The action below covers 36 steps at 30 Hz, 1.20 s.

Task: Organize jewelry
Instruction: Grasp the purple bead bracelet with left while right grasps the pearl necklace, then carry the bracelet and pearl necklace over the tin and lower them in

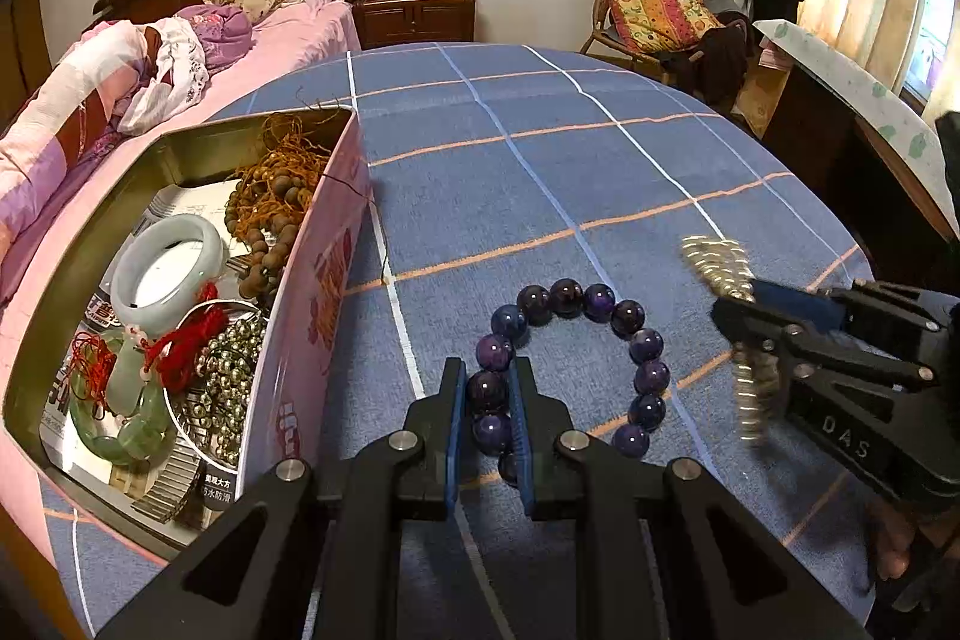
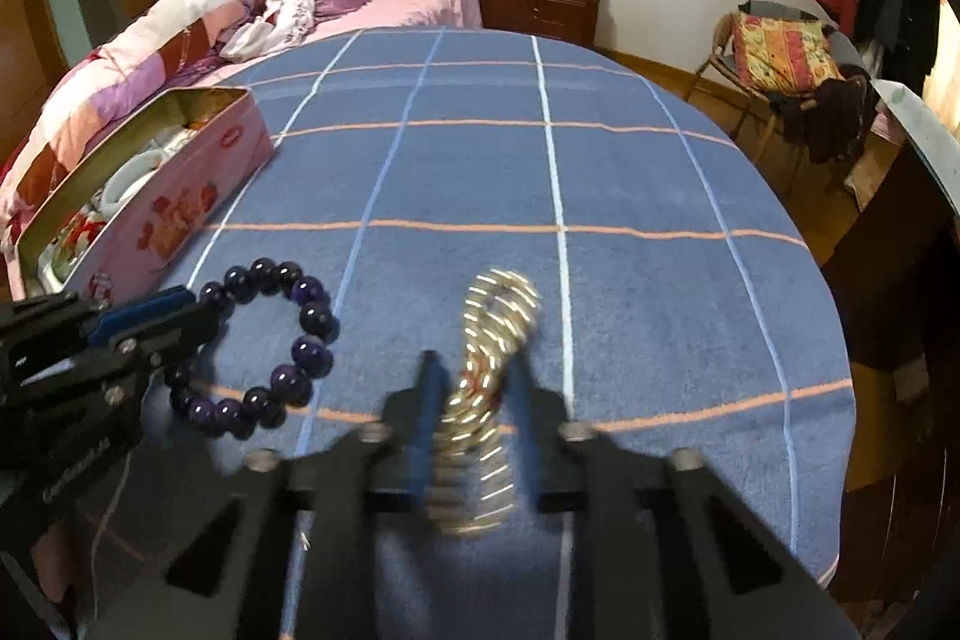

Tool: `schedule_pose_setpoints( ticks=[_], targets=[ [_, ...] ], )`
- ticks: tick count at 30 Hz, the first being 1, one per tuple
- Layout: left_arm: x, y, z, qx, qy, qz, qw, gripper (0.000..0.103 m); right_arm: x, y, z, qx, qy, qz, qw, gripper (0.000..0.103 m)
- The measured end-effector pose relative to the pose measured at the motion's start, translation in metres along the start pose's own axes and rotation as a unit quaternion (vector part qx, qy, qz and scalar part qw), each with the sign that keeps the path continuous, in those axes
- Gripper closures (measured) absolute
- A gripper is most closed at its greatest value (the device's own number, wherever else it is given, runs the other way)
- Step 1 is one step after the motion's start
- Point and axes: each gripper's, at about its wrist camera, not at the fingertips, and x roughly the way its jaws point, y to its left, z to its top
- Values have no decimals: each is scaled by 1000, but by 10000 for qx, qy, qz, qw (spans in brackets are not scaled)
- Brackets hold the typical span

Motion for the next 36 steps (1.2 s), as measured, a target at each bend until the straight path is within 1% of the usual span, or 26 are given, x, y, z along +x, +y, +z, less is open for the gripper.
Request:
schedule_pose_setpoints(
  ticks=[6, 13, 18, 29, 36],
  targets=[
    [-2, 1, -1, -34, -84, -52, 9999, 89, 0, 2, 0, 16, -60, 285, 9996, 87],
    [-14, 4, -2, -69, -322, -128, 9994, 89, -6, 5, 0, 36, -160, 365, 9992, 87],
    [-22, 0, -2, 5, -407, -153, 9991, 89, -17, 6, 3, 48, -303, 452, 9985, 88],
    [-59, -4, 5, 115, -827, -216, 9963, 89, -32, 14, 6, 28, -572, 554, 9968, 88],
    [-87, -6, 11, 203, -1084, -276, 9935, 89, -49, 19, 13, 46, -837, 686, 9941, 87]
  ],
)
